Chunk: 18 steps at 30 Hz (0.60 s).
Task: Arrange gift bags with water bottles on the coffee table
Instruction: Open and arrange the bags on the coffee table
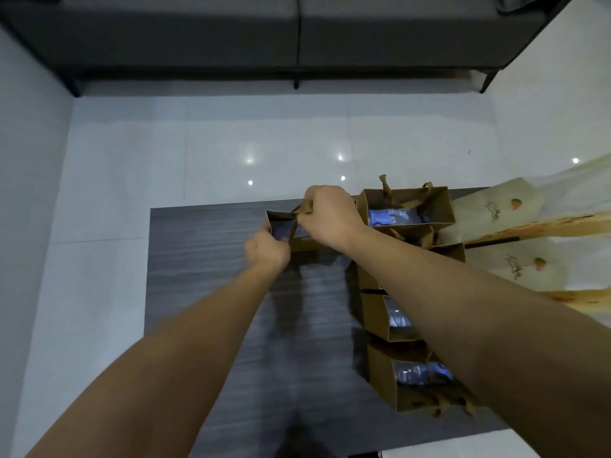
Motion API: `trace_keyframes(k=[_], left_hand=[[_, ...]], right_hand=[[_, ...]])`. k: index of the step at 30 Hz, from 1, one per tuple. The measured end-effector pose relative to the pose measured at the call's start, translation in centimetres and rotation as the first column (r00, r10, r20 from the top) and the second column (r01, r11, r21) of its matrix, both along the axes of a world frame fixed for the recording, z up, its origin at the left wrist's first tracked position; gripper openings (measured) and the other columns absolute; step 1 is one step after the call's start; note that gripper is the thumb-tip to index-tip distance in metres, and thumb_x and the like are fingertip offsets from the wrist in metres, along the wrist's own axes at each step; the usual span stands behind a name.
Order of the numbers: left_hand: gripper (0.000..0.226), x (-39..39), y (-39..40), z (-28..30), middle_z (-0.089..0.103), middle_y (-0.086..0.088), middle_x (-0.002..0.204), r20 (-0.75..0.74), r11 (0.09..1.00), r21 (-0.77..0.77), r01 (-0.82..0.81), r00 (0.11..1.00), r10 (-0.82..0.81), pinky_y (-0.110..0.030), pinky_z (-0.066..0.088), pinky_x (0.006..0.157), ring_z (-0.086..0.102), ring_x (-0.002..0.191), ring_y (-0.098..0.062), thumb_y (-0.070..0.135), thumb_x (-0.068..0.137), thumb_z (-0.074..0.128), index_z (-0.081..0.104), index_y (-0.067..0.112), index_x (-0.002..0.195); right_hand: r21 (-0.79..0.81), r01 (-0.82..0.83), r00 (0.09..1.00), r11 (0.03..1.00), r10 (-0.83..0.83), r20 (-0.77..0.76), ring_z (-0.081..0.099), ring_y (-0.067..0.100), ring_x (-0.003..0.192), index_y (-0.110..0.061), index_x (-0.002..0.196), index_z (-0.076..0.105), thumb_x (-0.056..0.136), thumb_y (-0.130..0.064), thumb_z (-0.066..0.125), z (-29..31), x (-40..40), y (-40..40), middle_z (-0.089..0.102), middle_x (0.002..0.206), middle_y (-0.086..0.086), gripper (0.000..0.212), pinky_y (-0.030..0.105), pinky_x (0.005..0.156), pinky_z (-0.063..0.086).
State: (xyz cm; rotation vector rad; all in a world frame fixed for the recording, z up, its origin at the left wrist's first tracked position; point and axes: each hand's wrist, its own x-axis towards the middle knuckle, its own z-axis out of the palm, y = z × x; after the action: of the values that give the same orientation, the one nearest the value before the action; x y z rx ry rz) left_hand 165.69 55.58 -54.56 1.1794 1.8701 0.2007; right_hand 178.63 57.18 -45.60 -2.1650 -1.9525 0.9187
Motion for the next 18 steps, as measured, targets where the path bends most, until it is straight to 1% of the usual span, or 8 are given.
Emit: trace_keyframes(k=[2, 3, 7, 9, 12, 15, 18], left_hand=[[0.031, 0.0, 0.6, 0.1, 0.065, -0.016, 0.118, 0.010, 1.000, 0.003, 0.001, 1.000, -0.001, -0.039, 0.053, 0.089, 0.061, 0.110, -0.035, 0.024, 0.099, 0.059, 0.060, 0.009, 0.126], [0.030, 0.0, 1.0, 0.2, 0.065, -0.015, 0.117, 0.016, 1.000, 0.008, -0.004, 1.000, 0.004, -0.038, 0.054, 0.088, 0.061, 0.108, -0.034, 0.023, 0.099, 0.059, 0.060, 0.010, 0.126], [0.034, -0.4, 1.9, 0.1, 0.064, -0.015, 0.117, 0.005, 1.000, 0.011, -0.013, 1.000, 0.013, -0.041, 0.055, 0.088, 0.062, 0.106, -0.033, 0.024, 0.099, 0.060, 0.058, 0.010, 0.130], [0.036, -0.6, 1.9, 0.0, 0.064, -0.015, 0.117, -0.011, 1.000, 0.006, -0.003, 1.000, 0.003, -0.042, 0.055, 0.091, 0.061, 0.107, -0.033, 0.026, 0.099, 0.060, 0.056, 0.009, 0.130], [0.034, -0.8, 1.4, -0.2, 0.066, -0.014, 0.117, -0.024, 0.999, 0.022, 0.026, 0.999, -0.025, -0.045, 0.054, 0.093, 0.062, 0.108, -0.033, 0.029, 0.099, 0.060, 0.056, 0.012, 0.128], [0.032, -1.2, 0.9, -0.2, 0.067, -0.014, 0.115, -0.019, 0.999, 0.025, 0.044, 0.999, -0.044, -0.044, 0.055, 0.092, 0.063, 0.107, -0.033, 0.028, 0.097, 0.061, 0.058, 0.013, 0.126], [0.035, -1.7, 0.8, 0.3, 0.066, -0.013, 0.116, -0.005, 0.997, -0.002, 0.082, 0.997, -0.082, -0.043, 0.054, 0.093, 0.062, 0.109, -0.034, 0.028, 0.095, 0.064, 0.058, 0.014, 0.126]], right_hand=[[0.016, 0.012, 1.000, 1.000, -0.012, 0.001, 0.055, 0.018, 0.075, -0.017, 0.076, 0.055, 0.088, -0.014, 0.064, -0.1, -0.2, 0.9, 0.054, 0.072, -0.002, 0.015, 0.030, 0.061, 0.039], [0.022, 0.015, 1.000, 1.000, -0.015, 0.002, 0.054, 0.018, 0.075, -0.017, 0.077, 0.056, 0.088, -0.014, 0.063, -0.1, -0.3, 1.4, 0.054, 0.073, -0.002, 0.014, 0.029, 0.061, 0.039], [0.035, 0.031, 0.999, 0.999, -0.031, 0.009, 0.059, 0.020, 0.080, -0.013, 0.083, 0.062, 0.088, -0.013, 0.062, -0.7, -0.9, 2.2, 0.059, 0.078, 0.001, 0.005, 0.034, 0.072, 0.053], [0.038, 0.025, 1.000, 0.999, -0.025, 0.011, 0.059, 0.021, 0.081, -0.015, 0.083, 0.060, 0.088, -0.014, 0.061, -1.1, -1.3, 2.0, 0.058, 0.077, 0.000, 0.006, 0.035, 0.073, 0.053], [0.039, 0.019, 1.000, 0.999, -0.019, -0.007, 0.060, 0.023, 0.084, -0.016, 0.080, 0.058, 0.087, -0.013, 0.061, -1.2, -2.1, 1.8, 0.065, 0.084, 0.003, 0.008, 0.036, 0.075, 0.053], [0.033, 0.026, 1.000, 0.999, -0.025, -0.014, 0.061, 0.023, 0.085, -0.015, 0.079, 0.059, 0.086, -0.013, 0.061, -1.1, -2.5, 1.7, 0.066, 0.085, 0.004, 0.008, 0.037, 0.076, 0.054], [0.006, 0.020, 1.000, 1.000, -0.021, 0.018, 0.060, 0.024, 0.086, -0.016, 0.083, 0.057, 0.088, -0.014, 0.058, -0.8, -2.5, 1.3, 0.064, 0.086, 0.003, 0.005, 0.035, 0.074, 0.051]])
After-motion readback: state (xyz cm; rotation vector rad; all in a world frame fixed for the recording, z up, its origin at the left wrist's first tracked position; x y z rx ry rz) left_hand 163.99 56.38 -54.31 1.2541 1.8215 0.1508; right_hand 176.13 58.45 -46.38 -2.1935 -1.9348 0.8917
